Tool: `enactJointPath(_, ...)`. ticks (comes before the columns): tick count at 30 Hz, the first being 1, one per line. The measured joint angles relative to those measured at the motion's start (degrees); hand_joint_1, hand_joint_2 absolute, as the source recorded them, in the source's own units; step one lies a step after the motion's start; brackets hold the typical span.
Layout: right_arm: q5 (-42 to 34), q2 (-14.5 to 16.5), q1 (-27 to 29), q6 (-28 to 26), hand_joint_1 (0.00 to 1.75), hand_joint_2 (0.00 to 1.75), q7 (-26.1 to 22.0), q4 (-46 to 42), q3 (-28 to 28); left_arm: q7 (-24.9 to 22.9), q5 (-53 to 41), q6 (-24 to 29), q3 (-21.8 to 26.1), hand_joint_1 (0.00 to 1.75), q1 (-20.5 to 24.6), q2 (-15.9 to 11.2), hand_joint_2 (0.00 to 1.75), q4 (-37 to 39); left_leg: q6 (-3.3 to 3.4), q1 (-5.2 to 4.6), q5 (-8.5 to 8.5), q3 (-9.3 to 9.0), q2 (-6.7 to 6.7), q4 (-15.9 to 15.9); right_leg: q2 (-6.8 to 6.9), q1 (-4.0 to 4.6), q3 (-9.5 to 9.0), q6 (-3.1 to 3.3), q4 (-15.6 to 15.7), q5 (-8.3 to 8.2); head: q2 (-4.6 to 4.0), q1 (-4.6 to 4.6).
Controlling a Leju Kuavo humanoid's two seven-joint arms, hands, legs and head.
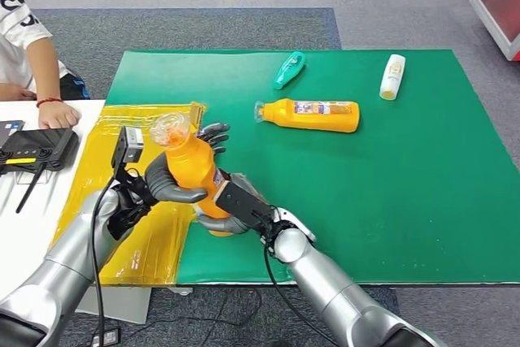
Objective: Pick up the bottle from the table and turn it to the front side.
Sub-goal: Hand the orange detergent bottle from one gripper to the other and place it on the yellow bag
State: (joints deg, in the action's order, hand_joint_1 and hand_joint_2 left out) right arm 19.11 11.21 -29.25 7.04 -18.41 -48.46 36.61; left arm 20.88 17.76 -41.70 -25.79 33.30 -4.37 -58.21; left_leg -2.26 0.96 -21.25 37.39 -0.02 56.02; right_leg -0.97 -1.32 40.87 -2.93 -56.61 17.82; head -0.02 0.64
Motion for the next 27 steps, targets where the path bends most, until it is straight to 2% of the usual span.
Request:
enactJointPath(10,0.0,0.1,-0.3,-0.1,1.75,1.75,0.2,0.3,0.5,-0.2,0.2,0.1,0.0,0.0,0.1,0.2,1.75,0.0,-0.01,0.0,0.01,0.0,0.0,0.0,0.0,0.0,0.0,0.0,0.0,-0.01,0.0,0.01)
enactJointPath(18,2.5,0.3,-0.5,-3.0,1.75,1.75,1.1,0.5,1.7,-0.5,0.2,0.4,0.0,0.0,0.0,0.2,1.75,0.0,-0.02,0.0,0.02,0.01,0.0,0.0,0.0,0.0,0.01,0.0,0.0,-0.01,0.0,0.01)
enactJointPath(27,3.2,0.3,-0.5,-3.9,1.75,1.75,1.4,1.0,2.1,-1.0,0.2,0.5,0.0,0.0,-0.3,0.0,1.75,0.0,-0.02,0.0,0.03,0.0,0.0,0.0,0.0,0.0,0.0,0.0,0.0,-0.01,0.0,0.01)
